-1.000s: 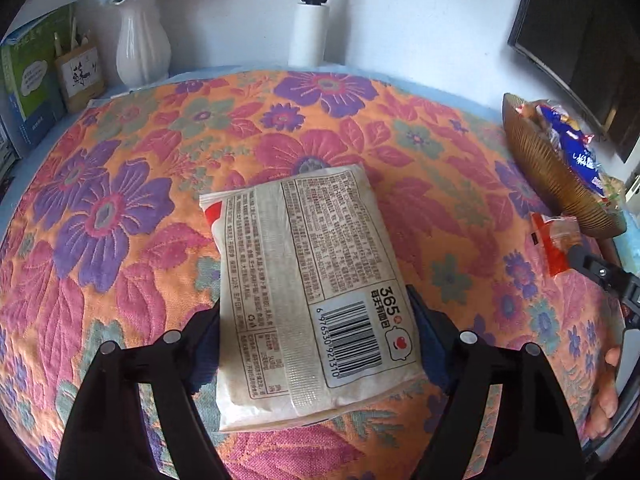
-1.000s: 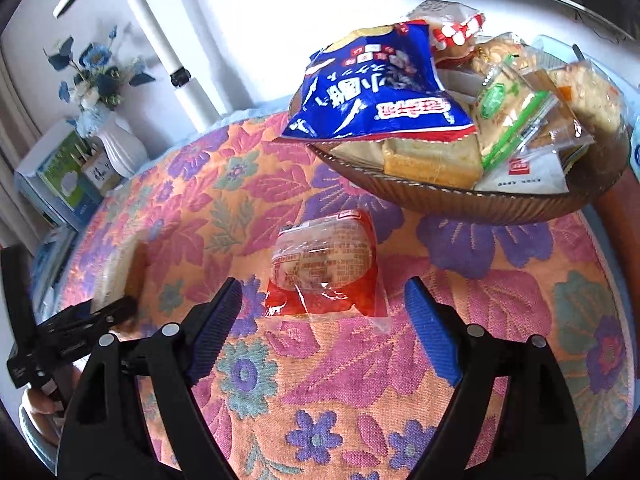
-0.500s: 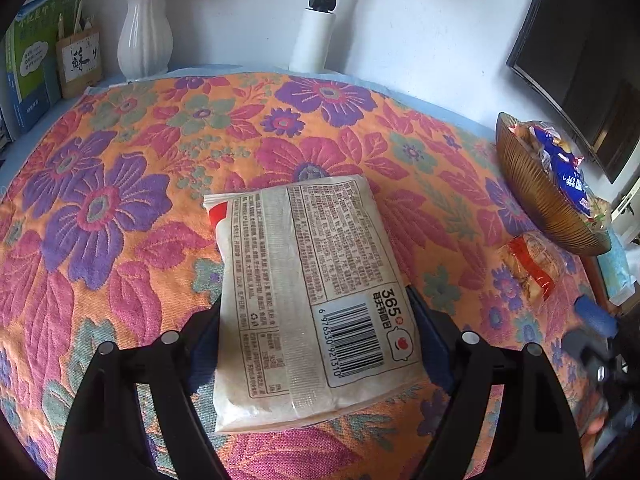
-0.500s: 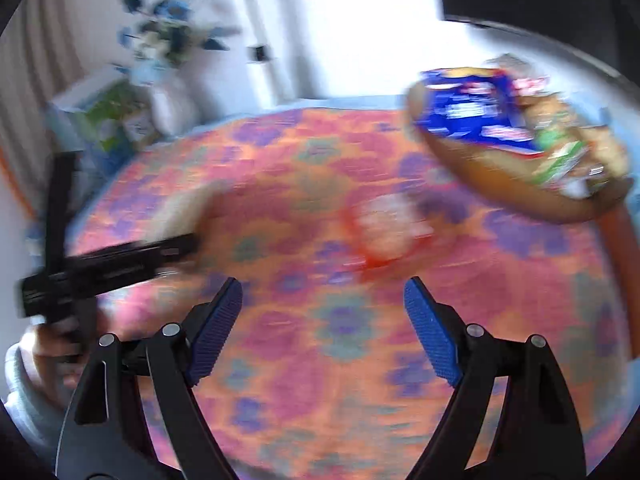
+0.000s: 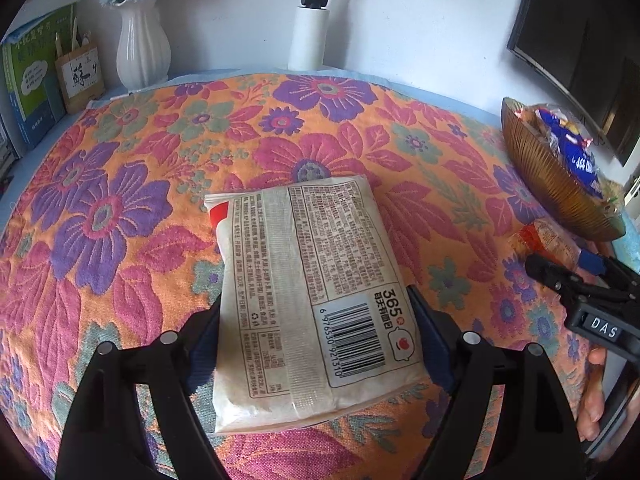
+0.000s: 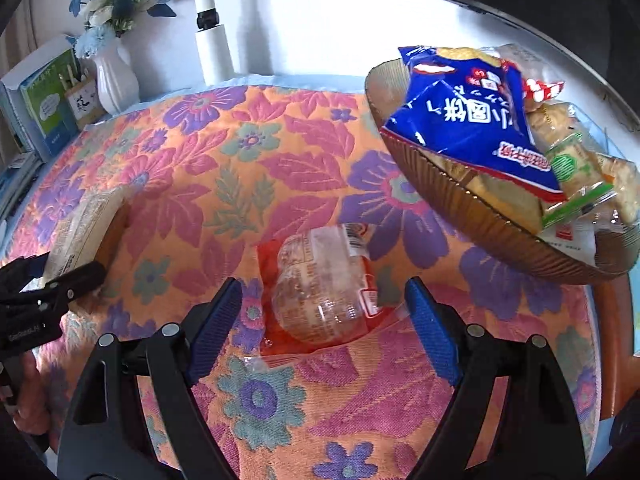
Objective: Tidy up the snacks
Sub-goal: 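Hold bread bag with left tool while right tool grasps red-wrapped bun, then lift both packs over the glass bowl and open both tools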
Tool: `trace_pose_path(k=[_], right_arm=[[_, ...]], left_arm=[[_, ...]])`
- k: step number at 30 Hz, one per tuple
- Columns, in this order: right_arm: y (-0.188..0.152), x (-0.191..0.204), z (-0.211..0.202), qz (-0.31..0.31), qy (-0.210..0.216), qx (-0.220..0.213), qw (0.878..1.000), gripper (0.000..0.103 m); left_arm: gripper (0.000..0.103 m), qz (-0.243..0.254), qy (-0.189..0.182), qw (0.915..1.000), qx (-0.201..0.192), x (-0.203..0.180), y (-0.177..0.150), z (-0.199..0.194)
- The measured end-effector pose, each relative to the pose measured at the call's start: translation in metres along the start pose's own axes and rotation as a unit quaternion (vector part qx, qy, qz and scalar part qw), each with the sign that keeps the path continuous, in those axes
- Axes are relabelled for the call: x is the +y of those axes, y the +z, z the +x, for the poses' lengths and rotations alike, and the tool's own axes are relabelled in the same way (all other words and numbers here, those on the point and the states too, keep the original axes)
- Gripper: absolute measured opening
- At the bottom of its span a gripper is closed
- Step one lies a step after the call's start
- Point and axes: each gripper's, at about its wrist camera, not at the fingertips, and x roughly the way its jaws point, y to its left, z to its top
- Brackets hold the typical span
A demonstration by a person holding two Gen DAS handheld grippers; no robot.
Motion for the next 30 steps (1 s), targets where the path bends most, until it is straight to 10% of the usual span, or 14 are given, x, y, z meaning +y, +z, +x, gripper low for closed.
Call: trace_pose_path(k=[10,20,30], right_arm=[[0.001,0.006,0.004,-0.026,0.025,0.004,0.999,0.053],[-0.011,0.005,-0.028,-0.001,0.041,-0.011,0.999,0.05],[0.005,-0.065,-0.136,0.111,0.112,-0.096,0.983,0.05]], left_arm=[[0.08,0.008,0.009,0.9999,0.001,-0.001,0.001,0.001],[0.076,0.033,0.046,0.9984,-0.004,-0.016,0.0,-0.004],[0.076,0.026,-0.078,0.9918,-0.098,-0.073,0.062,-0.099]])
